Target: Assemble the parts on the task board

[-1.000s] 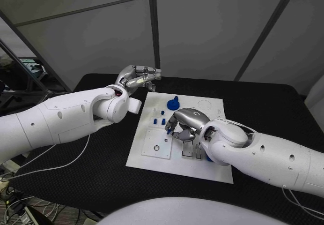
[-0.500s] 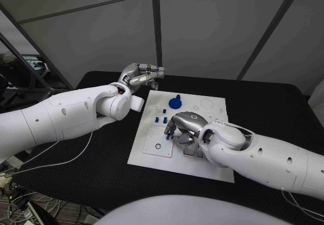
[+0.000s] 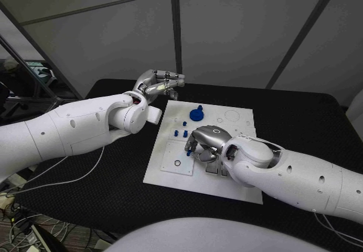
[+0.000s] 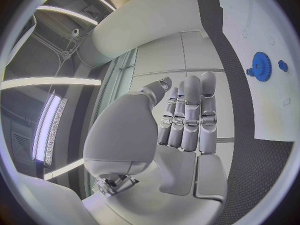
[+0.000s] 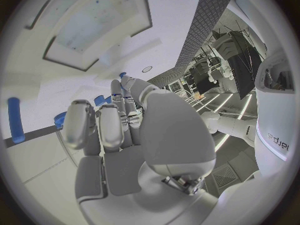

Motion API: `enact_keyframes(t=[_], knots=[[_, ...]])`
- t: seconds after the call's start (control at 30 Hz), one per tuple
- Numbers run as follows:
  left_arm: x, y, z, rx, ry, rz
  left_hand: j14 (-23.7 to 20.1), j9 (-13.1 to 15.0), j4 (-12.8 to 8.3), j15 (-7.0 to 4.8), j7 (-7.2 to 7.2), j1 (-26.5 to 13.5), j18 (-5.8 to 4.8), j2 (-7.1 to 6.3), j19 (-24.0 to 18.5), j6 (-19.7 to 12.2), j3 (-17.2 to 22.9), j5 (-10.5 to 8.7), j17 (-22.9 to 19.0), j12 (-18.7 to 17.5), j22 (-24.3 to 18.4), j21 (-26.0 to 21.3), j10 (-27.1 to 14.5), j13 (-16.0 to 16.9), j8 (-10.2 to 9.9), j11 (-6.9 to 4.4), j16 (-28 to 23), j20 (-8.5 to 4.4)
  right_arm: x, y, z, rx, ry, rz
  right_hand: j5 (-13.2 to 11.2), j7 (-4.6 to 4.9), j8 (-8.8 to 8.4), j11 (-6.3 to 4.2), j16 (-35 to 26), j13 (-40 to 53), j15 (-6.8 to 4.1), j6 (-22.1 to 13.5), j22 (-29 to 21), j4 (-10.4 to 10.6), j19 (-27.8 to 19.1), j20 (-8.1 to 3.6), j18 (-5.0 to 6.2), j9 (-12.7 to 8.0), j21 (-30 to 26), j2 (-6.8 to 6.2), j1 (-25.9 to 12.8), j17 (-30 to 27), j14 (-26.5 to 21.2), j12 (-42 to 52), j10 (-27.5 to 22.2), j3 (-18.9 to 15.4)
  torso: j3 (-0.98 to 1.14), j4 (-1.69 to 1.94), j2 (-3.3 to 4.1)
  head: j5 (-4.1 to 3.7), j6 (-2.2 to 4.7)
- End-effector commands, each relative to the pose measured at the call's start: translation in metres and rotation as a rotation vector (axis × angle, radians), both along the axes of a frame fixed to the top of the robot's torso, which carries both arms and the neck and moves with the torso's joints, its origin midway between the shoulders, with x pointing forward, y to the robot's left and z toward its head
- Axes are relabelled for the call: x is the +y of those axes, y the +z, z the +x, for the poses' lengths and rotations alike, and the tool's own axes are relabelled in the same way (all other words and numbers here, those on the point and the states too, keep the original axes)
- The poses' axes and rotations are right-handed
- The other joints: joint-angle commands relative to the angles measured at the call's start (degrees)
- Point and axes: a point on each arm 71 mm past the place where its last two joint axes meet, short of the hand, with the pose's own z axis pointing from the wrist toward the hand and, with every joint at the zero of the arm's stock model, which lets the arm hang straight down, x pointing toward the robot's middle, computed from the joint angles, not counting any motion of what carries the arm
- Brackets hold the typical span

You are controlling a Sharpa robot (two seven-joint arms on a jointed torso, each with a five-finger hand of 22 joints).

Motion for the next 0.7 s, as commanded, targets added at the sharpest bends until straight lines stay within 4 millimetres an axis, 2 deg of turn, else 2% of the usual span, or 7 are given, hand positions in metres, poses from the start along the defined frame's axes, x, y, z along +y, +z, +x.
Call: enact_keyframes(t=[0.03, 0.43, 0.53, 0.63, 0.7], knots=[[-0.001, 0.001, 0.0, -0.001, -0.012, -0.009, -0.4, -0.1, -0.1, 0.07, 0.21, 0.0, -1.44, 0.6, -0.1, 0.0, -0.3, -0.18, -0.1, 0.3, 0.0, -0.3, -0.1, 0.1, -0.3, 0.14, -0.3, 0.08, 0.0, -0.001, 0.0, -0.001, 0.0, -0.028, -0.2, 0.15, 0.36, 0.28, 0.3, 0.1, -0.15, 0.2, 0.0, 0.3, 0.2, 0.07, -0.29, 0.1, 0.2, 0.1, -0.5, 0.0, 1.7, -0.2, -0.3, -0.1, -0.01, 0.03, 0.02, 0.02, -0.06], [-0.001, 0.001, 0.0, 0.003, -0.014, -0.009, -0.4, -0.1, -0.1, 0.07, 0.21, 0.0, -1.44, 0.6, -0.1, 0.0, -0.3, -0.18, -0.1, 0.3, 0.0, -0.3, -0.1, 0.1, -0.3, 0.14, -0.3, 0.08, 0.003, -0.008, -0.005, 0.017, 0.017, -0.067, -0.3, 0.27, 0.03, 0.41, 0.2, 0.0, -0.04, -0.2, 0.0, 0.5, 0.0, 0.17, -0.27, 0.0, 0.2, -0.09, -1.0, -0.4, 1.6, -0.5, -0.7, -0.4, -0.02, -0.02, -0.01, 0.2, -0.1], [0.0, 0.001, 0.0, 0.006, -0.014, -0.008, -0.4, -0.1, -0.1, 0.1, 0.24, -0.1, -1.44, 0.62, -0.1, 0.0, -0.4, -0.18, -0.1, 0.3, -0.1, -0.4, -0.2, 0.1, -0.3, 0.18, -0.3, 0.1, 0.003, -0.011, -0.007, 0.016, 0.013, -0.069, 0.0, 1.4, -1.05, 1.26, 0.0, -0.4, 0.65, -3.7, -0.5, 0.9, -0.6, 0.57, -0.16, -0.8, -0.2, -0.75, -1.7, -1.0, 1.4, -1.6, -2.7, -0.4, -0.09, -0.02, -0.05, 0.22, -0.14], [0.0, 0.0, 0.0, 0.01, -0.016, -0.007, -0.4, -0.1, 0.0, 0.11, 0.25, -0.1, -1.45, 0.67, -0.1, 0.0, -0.4, -0.18, -0.2, 0.3, -0.2, -0.5, -0.2, 0.1, -0.3, 0.19, -0.4, 0.11, 0.002, -0.012, -0.007, 0.012, 0.002, -0.066, 0.0, 2.09, -1.06, 2.15, -0.2, -1.0, 1.42, -7.6, -1.7, 1.2, -1.6, 1.22, 0.11, -1.1, -1.0, -1.77, -2.4, -1.6, 1.1, -2.4, -5.5, -0.4, -0.04, 0.0, -0.01, 0.22, -0.11], [0.0, 0.0, 0.0, 0.013, -0.018, -0.007, -0.4, -0.1, 0.0, 0.12, 0.26, -0.1, -1.45, 0.69, -0.1, 0.0, -0.5, -0.18, -0.2, 0.4, -0.2, -0.5, -0.3, 0.1, -0.3, 0.2, -0.4, 0.12, 0.001, -0.012, -0.006, 0.008, -0.005, -0.062, 0.0, 2.39, -0.98, 2.65, -0.5, -1.1, 1.75, -8.9, -2.5, 1.3, -2.3, 1.58, 0.31, -1.1, -1.5, -2.25, -2.7, -2.1, 0.9, -2.5, -7.1, -0.4, -0.02, 0.01, -0.03, 0.22, -0.12]])
